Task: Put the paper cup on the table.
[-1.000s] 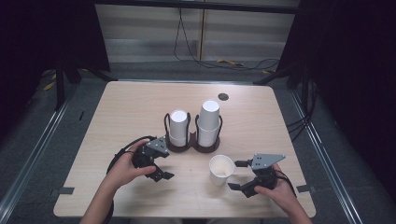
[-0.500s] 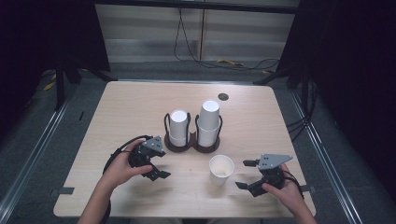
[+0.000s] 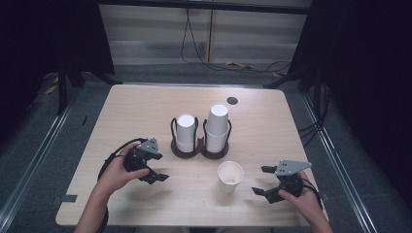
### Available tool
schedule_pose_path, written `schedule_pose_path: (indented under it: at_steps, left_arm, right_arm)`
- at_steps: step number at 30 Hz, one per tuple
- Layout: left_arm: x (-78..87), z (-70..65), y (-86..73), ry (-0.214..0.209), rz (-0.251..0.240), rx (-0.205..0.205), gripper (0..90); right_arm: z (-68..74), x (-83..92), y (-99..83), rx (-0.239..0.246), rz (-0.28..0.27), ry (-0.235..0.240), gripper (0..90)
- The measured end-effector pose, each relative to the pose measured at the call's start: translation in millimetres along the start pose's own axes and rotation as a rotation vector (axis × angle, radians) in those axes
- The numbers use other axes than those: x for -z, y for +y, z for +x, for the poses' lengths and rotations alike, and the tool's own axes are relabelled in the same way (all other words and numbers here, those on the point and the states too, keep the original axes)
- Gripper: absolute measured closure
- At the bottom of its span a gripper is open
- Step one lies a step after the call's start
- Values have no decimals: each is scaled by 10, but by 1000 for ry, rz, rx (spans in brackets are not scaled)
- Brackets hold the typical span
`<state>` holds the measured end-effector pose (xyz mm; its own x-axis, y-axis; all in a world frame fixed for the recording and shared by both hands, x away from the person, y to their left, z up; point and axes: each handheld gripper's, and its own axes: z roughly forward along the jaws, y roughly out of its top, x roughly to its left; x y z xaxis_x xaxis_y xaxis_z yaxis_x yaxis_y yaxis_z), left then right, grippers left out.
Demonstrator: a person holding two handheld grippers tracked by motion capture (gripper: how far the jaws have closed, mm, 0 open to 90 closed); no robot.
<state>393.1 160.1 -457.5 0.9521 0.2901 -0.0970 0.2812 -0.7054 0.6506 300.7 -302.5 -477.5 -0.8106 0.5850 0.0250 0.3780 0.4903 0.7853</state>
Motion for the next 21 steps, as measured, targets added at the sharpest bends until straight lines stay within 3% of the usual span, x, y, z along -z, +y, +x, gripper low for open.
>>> schedule_pose_path:
  at_steps: [6, 13, 21]
  left_arm:
    - [43, 70, -86, 5, -12, 19, 165]
    - [65, 182, -240, 36, -21, 57, 165]
    - [72, 263, -372, 57, -18, 84, 165]
  right_arm:
    - [-19, 12, -41, -8, 18, -10, 137]
    - [-98, 71, -102, -57, 20, -57, 137]
    - [-152, 111, -156, -78, 38, -98, 137]
